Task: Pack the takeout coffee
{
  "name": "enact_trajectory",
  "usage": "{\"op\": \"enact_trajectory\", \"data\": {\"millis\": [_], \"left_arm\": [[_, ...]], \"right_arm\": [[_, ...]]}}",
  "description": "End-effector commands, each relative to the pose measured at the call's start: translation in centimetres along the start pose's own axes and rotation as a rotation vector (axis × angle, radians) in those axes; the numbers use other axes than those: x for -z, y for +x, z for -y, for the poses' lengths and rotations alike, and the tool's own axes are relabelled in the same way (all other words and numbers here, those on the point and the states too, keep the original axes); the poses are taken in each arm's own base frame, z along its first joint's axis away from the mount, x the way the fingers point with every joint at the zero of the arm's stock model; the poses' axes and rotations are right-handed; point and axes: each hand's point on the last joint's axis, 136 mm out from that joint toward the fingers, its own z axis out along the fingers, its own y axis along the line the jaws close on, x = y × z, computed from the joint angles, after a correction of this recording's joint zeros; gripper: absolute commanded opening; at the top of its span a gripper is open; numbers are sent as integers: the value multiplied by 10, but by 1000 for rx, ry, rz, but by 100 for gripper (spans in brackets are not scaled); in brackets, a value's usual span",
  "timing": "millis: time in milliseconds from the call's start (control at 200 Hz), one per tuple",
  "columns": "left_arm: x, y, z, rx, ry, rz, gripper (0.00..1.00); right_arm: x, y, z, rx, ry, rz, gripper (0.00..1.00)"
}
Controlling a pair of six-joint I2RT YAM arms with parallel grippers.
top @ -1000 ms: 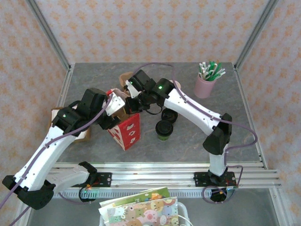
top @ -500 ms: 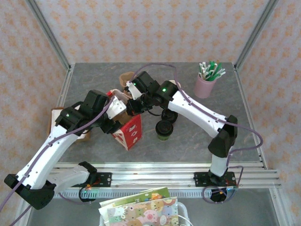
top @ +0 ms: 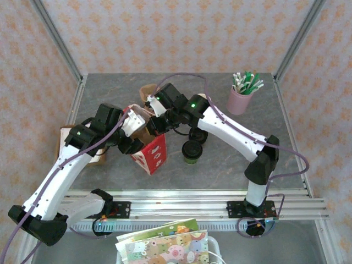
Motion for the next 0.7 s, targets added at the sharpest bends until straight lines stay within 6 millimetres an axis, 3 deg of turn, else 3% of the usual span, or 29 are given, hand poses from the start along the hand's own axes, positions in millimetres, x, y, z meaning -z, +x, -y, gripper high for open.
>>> {"op": "enact_trajectory", "data": {"millis": [0,205,440,696], "left_arm": [[-1,-9,-1,30,7,57,70],[-6,-14,-12,46,-25,103,74],[-13,-10,-12,18,-20,100,70],[-17,-6,-16,-2,-53,111,57]], "right_arm": [[17,-7,-17,62,-22,56,0],[18,-4,-21,72,-31,50,0],[18,-1,-26,85,-49,40,0],[14,2,-27,86,-58,25,0]]}}
